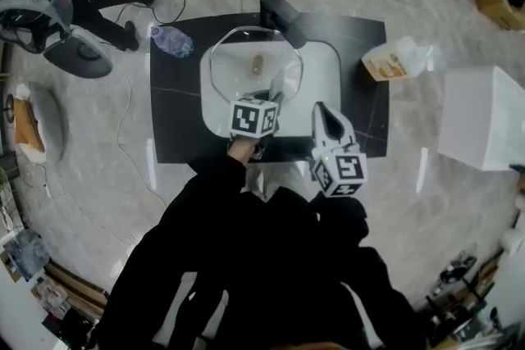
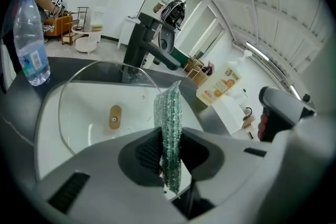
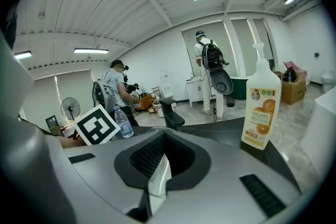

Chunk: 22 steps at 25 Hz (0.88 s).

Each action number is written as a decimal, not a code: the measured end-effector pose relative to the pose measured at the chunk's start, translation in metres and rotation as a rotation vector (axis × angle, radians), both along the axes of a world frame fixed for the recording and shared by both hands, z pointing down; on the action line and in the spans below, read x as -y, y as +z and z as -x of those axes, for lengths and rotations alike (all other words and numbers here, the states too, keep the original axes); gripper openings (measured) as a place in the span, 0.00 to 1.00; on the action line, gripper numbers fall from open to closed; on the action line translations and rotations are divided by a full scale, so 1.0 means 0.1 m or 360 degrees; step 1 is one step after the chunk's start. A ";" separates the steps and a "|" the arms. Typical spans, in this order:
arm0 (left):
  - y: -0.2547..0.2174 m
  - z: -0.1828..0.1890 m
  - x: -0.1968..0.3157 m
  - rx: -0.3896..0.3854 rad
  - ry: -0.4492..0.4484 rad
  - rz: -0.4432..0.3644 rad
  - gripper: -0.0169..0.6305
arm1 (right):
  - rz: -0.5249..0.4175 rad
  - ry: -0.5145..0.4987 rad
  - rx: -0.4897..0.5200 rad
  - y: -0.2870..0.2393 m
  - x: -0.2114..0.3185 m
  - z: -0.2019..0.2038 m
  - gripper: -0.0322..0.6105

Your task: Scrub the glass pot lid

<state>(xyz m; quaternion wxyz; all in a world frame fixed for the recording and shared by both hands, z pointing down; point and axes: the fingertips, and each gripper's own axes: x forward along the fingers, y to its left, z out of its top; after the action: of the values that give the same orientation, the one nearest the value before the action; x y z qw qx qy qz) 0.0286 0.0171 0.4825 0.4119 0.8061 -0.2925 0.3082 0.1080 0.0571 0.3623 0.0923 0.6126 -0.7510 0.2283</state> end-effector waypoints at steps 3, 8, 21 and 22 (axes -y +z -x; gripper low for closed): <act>-0.19 0.14 0.00 -0.0068 -0.0064 -0.0011 0.13 | -0.0006 -0.0032 -0.0003 -0.09 0.00 0.08 0.05; -0.52 0.36 0.01 -0.0145 -0.0163 -0.0080 0.13 | -0.0008 -0.0040 0.0020 -0.24 -0.03 0.23 0.05; -1.73 0.69 0.16 -0.0218 -0.0266 -0.0705 0.13 | -0.0115 -0.0087 -0.0007 -0.74 0.13 0.34 0.05; -1.81 0.71 0.16 -0.0226 -0.0266 -0.0747 0.13 | -0.0131 -0.0095 -0.0007 -0.78 0.13 0.36 0.05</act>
<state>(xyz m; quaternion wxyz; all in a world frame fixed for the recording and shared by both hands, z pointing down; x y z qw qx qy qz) -0.0423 0.0015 0.3012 0.2572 0.8722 -0.3920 0.1396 0.0719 0.0439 0.2840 0.0755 0.5936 -0.7776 0.1932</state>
